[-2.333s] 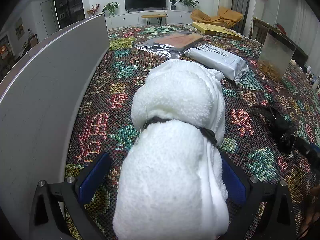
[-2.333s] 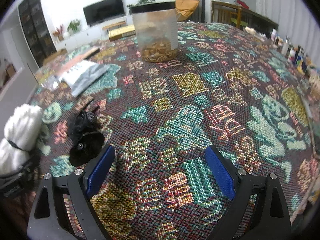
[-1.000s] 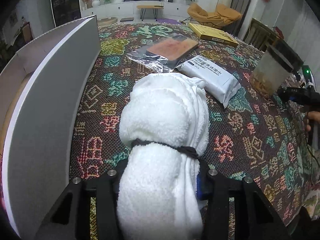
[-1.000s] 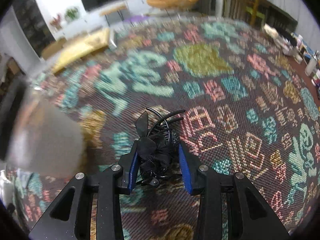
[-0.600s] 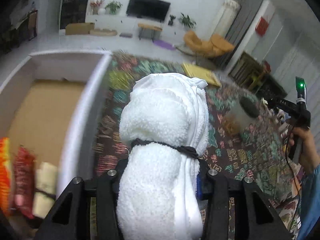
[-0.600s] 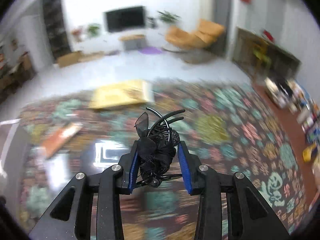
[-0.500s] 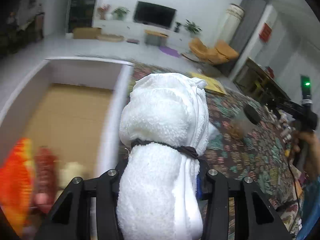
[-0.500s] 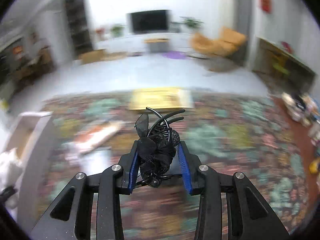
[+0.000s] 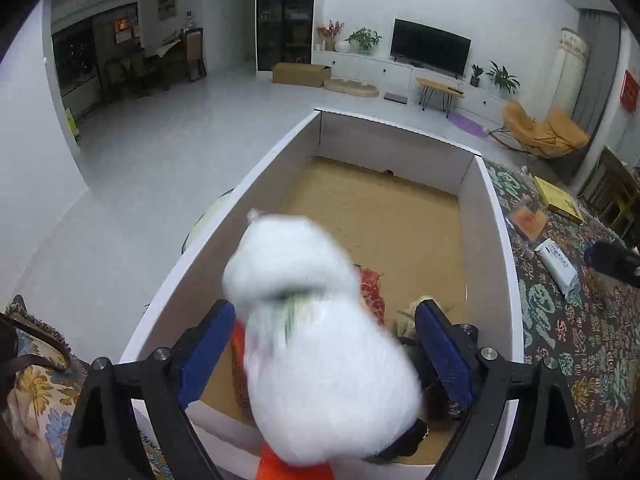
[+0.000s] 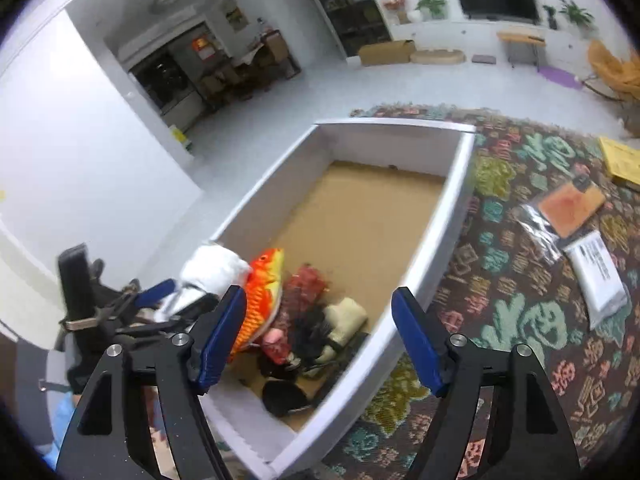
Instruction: Organize soft objects
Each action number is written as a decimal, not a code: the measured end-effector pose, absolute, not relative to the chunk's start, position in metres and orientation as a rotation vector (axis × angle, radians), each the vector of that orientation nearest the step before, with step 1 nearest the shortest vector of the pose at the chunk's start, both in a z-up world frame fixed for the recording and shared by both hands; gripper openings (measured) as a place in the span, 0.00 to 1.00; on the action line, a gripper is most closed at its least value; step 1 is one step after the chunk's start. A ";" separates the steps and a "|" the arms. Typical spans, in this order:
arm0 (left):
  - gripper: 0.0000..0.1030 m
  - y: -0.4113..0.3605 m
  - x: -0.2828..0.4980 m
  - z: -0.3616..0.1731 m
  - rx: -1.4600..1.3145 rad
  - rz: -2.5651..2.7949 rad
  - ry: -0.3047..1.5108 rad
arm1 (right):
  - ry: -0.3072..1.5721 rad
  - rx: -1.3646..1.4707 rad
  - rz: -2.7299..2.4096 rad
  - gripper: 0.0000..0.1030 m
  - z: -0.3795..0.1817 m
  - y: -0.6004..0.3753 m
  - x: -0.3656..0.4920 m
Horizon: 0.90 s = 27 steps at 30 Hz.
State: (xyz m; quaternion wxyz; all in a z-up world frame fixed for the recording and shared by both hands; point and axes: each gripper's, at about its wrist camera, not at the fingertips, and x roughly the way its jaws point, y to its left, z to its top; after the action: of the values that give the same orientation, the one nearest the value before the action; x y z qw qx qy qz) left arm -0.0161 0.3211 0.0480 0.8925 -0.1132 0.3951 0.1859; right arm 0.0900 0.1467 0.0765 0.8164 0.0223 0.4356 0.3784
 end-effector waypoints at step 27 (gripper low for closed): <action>0.96 0.055 0.099 -0.080 0.013 -0.066 0.982 | 0.910 0.002 -0.026 0.84 -0.090 -0.103 0.088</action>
State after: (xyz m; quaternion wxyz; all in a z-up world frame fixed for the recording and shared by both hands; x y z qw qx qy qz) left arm 0.0994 0.0553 -0.0799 0.8813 0.0063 0.4715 -0.0316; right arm 0.0876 -0.1026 -0.0903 0.8981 0.0008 0.4396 -0.0124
